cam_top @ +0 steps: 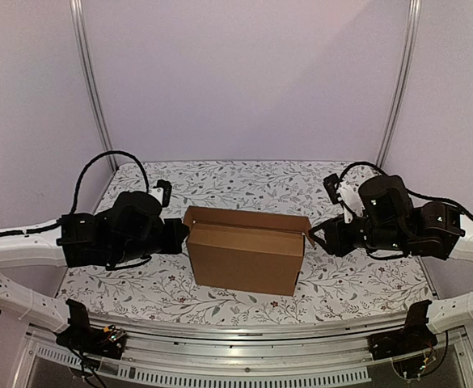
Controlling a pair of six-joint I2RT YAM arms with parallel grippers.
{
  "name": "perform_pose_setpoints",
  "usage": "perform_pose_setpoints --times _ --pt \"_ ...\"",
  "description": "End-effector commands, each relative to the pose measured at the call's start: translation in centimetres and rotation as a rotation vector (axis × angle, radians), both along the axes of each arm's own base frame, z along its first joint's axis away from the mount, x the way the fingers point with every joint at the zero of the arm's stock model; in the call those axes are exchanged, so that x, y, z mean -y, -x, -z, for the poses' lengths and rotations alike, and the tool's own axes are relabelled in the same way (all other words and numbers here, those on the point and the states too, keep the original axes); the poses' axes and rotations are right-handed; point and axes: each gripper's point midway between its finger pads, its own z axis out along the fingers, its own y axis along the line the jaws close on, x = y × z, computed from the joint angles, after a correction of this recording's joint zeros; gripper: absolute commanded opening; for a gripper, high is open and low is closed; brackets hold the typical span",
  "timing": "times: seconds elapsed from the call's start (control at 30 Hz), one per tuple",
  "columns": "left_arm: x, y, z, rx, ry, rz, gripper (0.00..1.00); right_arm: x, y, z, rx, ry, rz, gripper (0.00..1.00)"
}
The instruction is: Fold the paper box
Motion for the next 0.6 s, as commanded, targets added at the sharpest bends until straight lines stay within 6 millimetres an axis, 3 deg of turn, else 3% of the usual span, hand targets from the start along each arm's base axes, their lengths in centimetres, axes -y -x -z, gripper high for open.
perform_pose_setpoints --times 0.0,0.23,0.57 --pt "-2.4 2.8 6.4 -0.169 -0.219 0.02 0.0 0.0 -0.1 0.4 -0.01 0.05 0.025 0.41" --pt "-2.1 2.8 6.4 -0.167 -0.214 0.013 0.0 -0.9 0.0 0.6 -0.019 0.054 0.013 0.23" --pt "-1.7 2.9 6.4 -0.172 -0.215 0.014 0.0 -1.9 0.1 0.6 -0.012 0.083 0.008 0.06"
